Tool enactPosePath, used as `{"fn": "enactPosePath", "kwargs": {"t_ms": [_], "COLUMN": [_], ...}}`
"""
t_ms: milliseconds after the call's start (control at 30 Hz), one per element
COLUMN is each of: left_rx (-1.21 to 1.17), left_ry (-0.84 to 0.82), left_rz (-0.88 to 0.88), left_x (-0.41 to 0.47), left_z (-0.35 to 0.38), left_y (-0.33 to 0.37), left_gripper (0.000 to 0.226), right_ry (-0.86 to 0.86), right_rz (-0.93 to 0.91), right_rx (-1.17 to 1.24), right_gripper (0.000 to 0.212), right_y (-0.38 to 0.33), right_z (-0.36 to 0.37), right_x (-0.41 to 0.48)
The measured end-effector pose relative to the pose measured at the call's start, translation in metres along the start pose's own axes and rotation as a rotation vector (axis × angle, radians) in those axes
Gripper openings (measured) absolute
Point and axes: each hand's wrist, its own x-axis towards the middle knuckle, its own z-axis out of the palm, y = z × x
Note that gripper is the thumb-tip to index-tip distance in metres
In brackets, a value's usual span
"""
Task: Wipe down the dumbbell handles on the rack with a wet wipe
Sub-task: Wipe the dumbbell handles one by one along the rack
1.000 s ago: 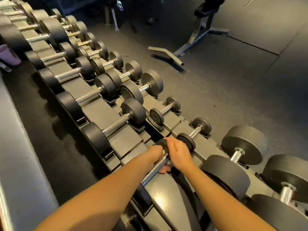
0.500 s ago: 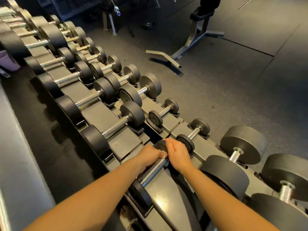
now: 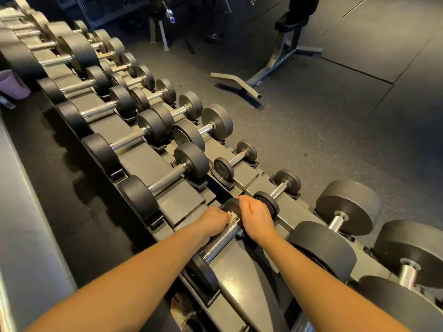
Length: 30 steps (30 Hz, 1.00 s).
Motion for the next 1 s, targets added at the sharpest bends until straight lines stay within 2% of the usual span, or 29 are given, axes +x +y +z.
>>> {"fn": "enactPosePath", "kwargs": {"t_ms": [67,233,300,433,500,600,700,800,867,1000], "left_rx": [0.143,0.622,0.630,0.305,0.251,0.276,0.452,0.602,0.630,0.521], "left_ry": [-0.051,-0.304,-0.274,-0.038,0.006,-0.055,-0.183,-0.263,-0.201,0.190], "left_rz": [-0.005,0.023,0.042,0.067,0.061,0.076,0.094,0.107,0.108,0.193], "left_x": [-0.007,-0.031,-0.028,-0.011,-0.009,-0.016,-0.031,-0.045,-0.045,-0.029], "left_z": [-0.016,-0.053,-0.049,-0.018,-0.010,-0.021,-0.050,-0.063,-0.060,-0.023], "left_y": [-0.004,-0.010,-0.010,-0.003,-0.001,-0.007,-0.015,-0.021,-0.025,-0.016], "left_gripper": [0.010,0.014,0.023,0.017,0.020,0.014,0.029,0.030,0.032,0.021], "right_ry": [-0.004,-0.004,0.004,0.018,0.016,0.012,0.010,0.010,0.007,0.013], "right_rz": [0.003,0.010,0.011,0.012,0.013,0.030,0.043,0.055,0.056,0.052], "right_rx": [0.008,0.012,0.017,0.012,0.014,0.017,0.021,0.030,0.025,0.027], "right_gripper": [0.039,0.041,0.041,0.040,0.039,0.043,0.044,0.044,0.044,0.042], "right_y": [0.001,0.000,0.000,-0.001,-0.001,0.000,-0.002,-0.002,-0.004,-0.007], "right_z": [0.000,0.000,0.000,0.002,0.002,0.002,0.001,-0.001,-0.002,-0.002], "right_x": [0.000,-0.001,-0.001,0.000,-0.001,-0.002,-0.003,-0.003,-0.003,-0.005]}}
